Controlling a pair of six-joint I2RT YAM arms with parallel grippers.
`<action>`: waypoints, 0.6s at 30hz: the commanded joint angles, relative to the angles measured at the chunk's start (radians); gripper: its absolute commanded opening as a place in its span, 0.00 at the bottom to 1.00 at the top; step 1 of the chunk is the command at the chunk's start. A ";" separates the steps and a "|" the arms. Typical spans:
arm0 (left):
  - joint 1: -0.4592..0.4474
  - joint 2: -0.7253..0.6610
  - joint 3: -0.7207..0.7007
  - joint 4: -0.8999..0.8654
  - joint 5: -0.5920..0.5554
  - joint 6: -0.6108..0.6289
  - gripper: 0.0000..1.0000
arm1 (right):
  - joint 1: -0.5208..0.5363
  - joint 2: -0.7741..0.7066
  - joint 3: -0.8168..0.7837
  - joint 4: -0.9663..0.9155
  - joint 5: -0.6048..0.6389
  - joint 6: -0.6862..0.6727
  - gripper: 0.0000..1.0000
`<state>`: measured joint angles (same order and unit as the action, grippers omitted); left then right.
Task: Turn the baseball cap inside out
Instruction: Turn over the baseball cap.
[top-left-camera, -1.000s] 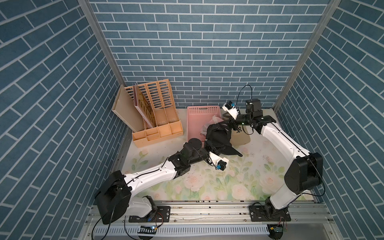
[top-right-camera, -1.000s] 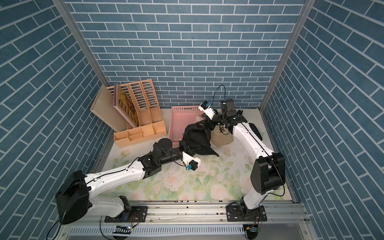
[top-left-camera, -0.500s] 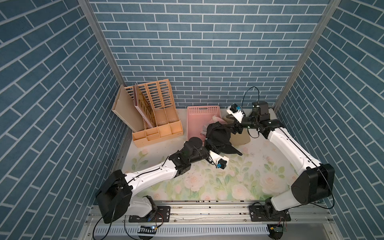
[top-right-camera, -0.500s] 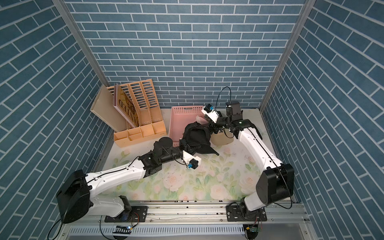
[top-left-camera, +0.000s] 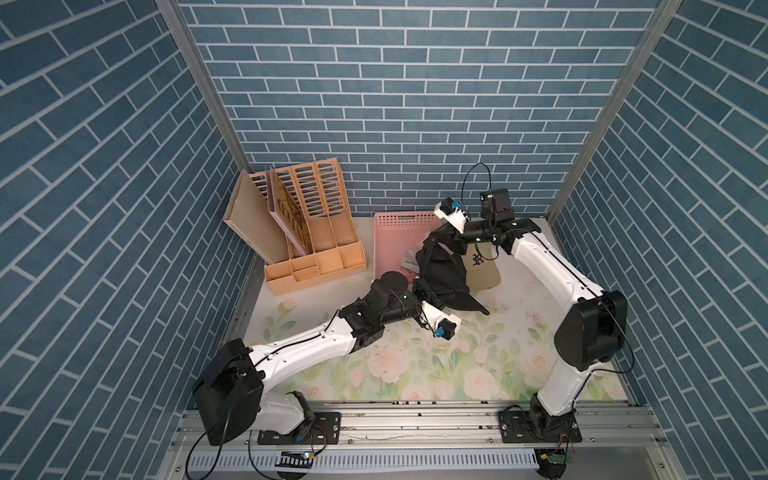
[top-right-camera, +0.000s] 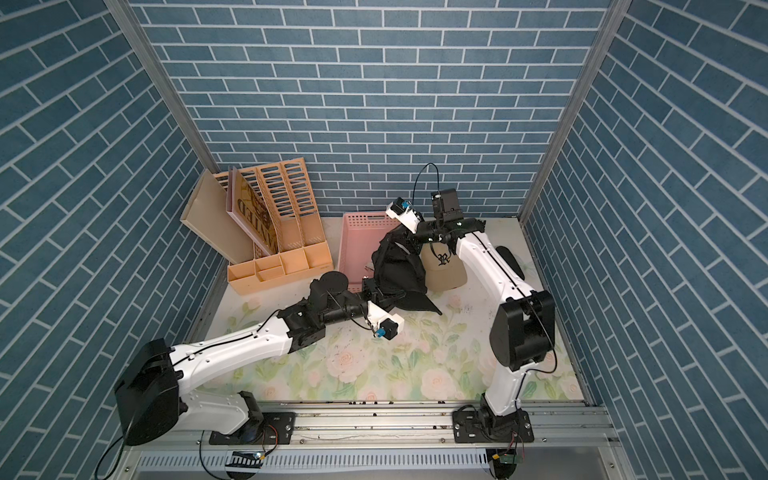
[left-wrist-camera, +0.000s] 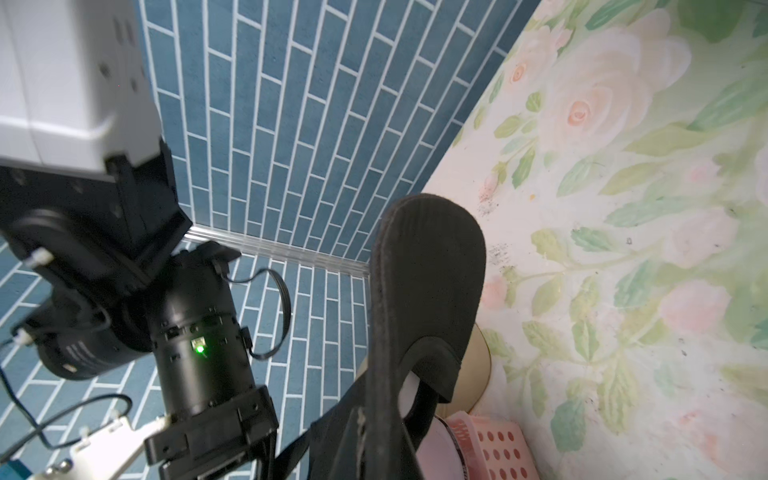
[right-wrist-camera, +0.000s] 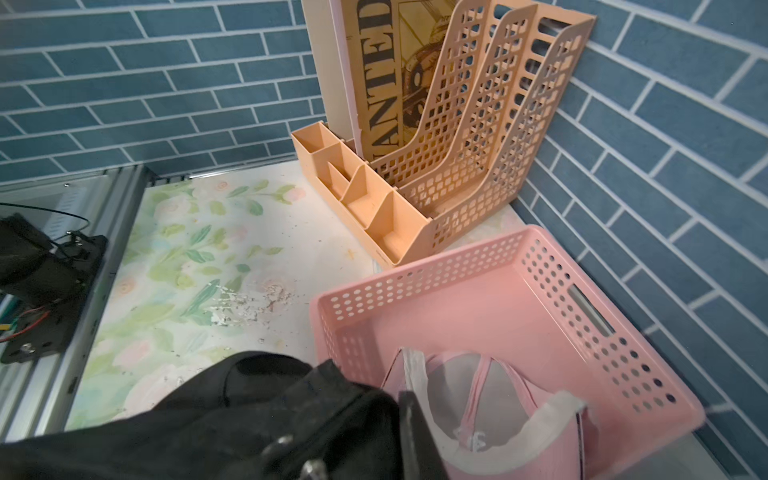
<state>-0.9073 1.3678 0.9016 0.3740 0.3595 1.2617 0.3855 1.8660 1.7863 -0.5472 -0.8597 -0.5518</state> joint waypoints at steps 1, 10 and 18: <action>-0.016 -0.033 -0.017 0.118 0.102 -0.079 0.00 | -0.015 0.114 0.125 -0.170 -0.022 -0.054 0.09; 0.085 -0.083 -0.141 0.760 0.178 -0.451 0.00 | -0.013 0.165 -0.013 -0.178 -0.100 -0.064 0.14; 0.169 0.006 -0.152 1.066 -0.032 -0.530 0.00 | -0.011 0.004 -0.338 0.104 -0.182 0.095 0.14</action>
<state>-0.7559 1.3621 0.7269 1.1305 0.4076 0.7879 0.3855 1.9469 1.5249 -0.5972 -1.0248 -0.5289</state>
